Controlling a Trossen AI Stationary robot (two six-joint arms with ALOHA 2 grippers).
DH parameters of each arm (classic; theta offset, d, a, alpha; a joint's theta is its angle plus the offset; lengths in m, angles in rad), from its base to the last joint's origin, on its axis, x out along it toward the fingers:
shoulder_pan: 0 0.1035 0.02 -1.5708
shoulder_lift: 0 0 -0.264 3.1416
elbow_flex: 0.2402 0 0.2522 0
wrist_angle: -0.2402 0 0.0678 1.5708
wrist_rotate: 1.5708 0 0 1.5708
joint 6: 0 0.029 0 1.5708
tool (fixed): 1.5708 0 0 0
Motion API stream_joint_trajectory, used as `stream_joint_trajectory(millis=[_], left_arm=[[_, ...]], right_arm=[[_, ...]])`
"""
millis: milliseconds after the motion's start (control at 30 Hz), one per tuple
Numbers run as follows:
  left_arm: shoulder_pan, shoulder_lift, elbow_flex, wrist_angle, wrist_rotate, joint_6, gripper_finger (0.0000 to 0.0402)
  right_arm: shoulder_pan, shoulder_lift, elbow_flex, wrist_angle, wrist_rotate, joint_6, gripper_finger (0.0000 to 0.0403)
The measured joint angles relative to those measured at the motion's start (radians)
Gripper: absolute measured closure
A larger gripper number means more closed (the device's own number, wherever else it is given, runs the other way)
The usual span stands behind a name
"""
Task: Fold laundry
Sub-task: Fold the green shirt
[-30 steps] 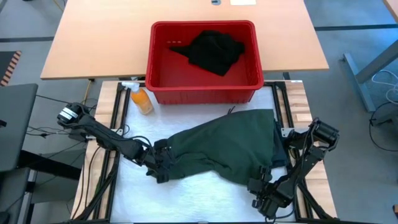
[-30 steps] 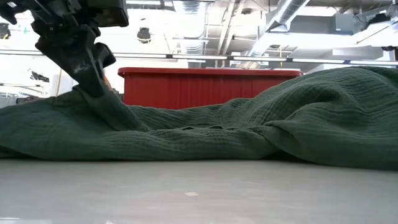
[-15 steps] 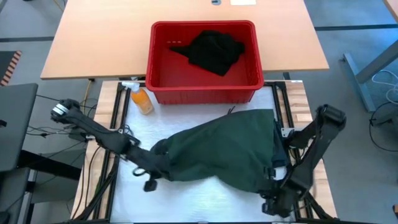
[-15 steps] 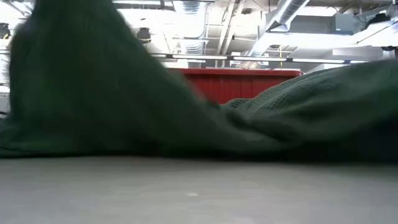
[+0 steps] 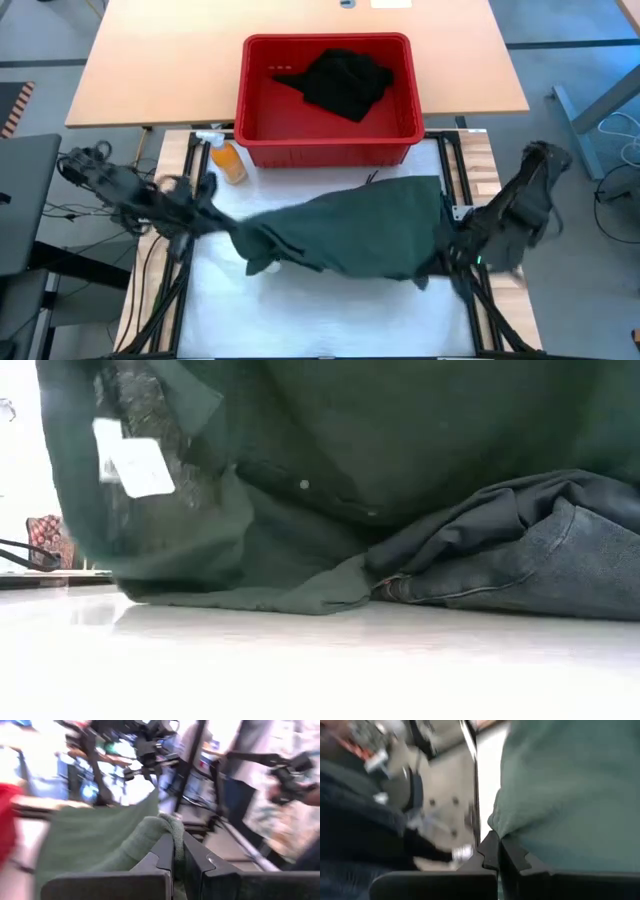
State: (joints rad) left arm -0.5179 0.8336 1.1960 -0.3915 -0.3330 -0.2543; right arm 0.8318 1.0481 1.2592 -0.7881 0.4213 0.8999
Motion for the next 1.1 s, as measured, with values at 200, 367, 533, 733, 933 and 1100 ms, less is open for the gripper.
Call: stream_joint_trajectory(millis=[200, 367, 533, 733, 933, 1100], left_arm=[[0.038, -0.035, 0.169, -0.119, -0.184, 0.119, 0.0401], [0.099, 0.017, 0.415, -0.206, -0.25, 0.276, 0.0401], [0.16, 0.142, 0.725, -0.288, -0.265, 0.407, 0.0401], [0.171, 0.317, 1.017, -0.513, -0.163, 0.326, 0.0401], [0.156, 0.409, 1.09, -0.831, 0.101, 0.053, 0.0401], [0.001, 0.498, 1.082, -0.979, 0.219, -0.167, 0.0401]], right_arm=[[-0.286, -0.046, 0.239, -0.085, -0.077, -0.365, 0.0385], [-0.558, 0.003, 0.517, -0.212, -0.221, -0.628, 0.0385], [-0.85, 0.146, 0.809, -0.366, -0.437, -0.806, 0.0388], [-1.003, 0.339, 1.064, -0.52, -0.758, -0.849, 0.0388], [-0.853, 0.422, 1.071, -0.684, -0.873, -0.822, 0.0388], [-0.603, 0.476, 1.071, -0.741, -0.843, -0.687, 0.0388]])
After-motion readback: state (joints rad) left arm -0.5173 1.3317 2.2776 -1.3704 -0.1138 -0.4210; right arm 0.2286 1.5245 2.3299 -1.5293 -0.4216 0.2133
